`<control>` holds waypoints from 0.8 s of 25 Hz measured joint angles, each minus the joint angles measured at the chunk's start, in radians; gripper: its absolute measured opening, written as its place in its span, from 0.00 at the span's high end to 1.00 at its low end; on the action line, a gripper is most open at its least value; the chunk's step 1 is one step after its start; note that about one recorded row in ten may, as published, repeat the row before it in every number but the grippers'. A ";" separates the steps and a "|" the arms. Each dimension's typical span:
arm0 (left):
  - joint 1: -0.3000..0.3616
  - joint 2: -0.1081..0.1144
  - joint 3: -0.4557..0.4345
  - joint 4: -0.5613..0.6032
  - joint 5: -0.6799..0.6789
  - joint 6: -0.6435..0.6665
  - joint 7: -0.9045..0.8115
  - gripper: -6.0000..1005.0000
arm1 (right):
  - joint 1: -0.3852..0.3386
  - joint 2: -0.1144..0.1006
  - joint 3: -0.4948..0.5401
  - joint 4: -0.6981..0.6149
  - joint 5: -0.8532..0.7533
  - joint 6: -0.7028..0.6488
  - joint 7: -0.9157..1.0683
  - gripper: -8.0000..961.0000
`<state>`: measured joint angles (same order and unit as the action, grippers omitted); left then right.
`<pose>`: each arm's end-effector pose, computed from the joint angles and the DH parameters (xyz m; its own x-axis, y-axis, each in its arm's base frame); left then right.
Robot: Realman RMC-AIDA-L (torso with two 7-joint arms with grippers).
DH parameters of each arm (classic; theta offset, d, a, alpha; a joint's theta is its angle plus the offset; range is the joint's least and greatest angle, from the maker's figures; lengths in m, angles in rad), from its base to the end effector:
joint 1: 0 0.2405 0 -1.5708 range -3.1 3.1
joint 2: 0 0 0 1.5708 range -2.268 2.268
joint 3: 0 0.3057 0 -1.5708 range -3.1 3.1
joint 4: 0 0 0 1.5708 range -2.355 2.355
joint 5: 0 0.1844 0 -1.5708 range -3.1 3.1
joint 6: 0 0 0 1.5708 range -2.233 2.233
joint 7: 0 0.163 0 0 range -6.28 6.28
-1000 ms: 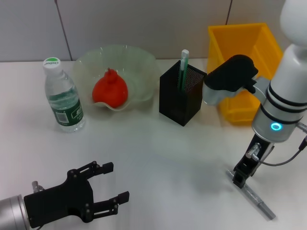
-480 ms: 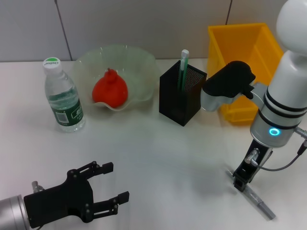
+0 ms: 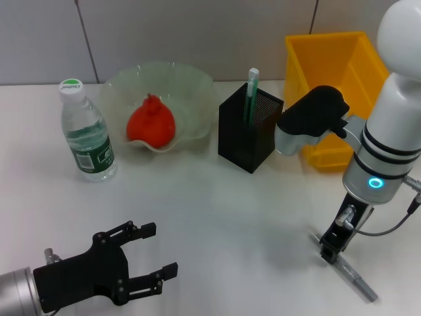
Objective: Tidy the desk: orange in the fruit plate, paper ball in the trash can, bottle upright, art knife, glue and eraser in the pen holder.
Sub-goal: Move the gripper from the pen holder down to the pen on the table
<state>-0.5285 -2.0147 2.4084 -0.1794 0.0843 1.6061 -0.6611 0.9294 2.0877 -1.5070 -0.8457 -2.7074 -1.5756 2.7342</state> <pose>-0.3214 0.2750 -0.0728 0.7804 0.2001 0.5924 0.3979 -0.8898 -0.2235 0.2255 0.3749 -0.0828 0.4924 -0.7052 0.5102 -0.5452 -0.7068 -0.4508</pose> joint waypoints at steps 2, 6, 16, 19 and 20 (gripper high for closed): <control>0.000 -0.001 0.000 0.000 0.000 0.000 0.000 0.16 | 0.001 0.000 0.000 0.006 0.000 0.002 0.000 0.70; -0.001 -0.001 0.000 0.000 0.000 0.000 0.000 0.16 | 0.004 0.000 -0.002 0.013 0.000 0.005 -0.001 0.70; -0.003 0.000 0.000 0.000 0.000 0.000 -0.003 0.16 | 0.003 0.000 -0.012 0.016 0.000 0.014 -0.002 0.77; -0.004 0.000 0.000 0.000 0.000 0.000 -0.002 0.16 | 0.005 0.000 -0.012 0.016 0.000 0.014 -0.002 0.80; -0.004 0.000 0.000 0.000 0.000 -0.001 -0.002 0.16 | 0.005 0.000 -0.012 0.016 0.000 0.014 -0.002 0.80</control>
<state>-0.5329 -2.0142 2.4083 -0.1794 0.0843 1.6054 -0.6633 0.9349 2.0877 -1.5187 -0.8298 -2.7074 -1.5614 2.7319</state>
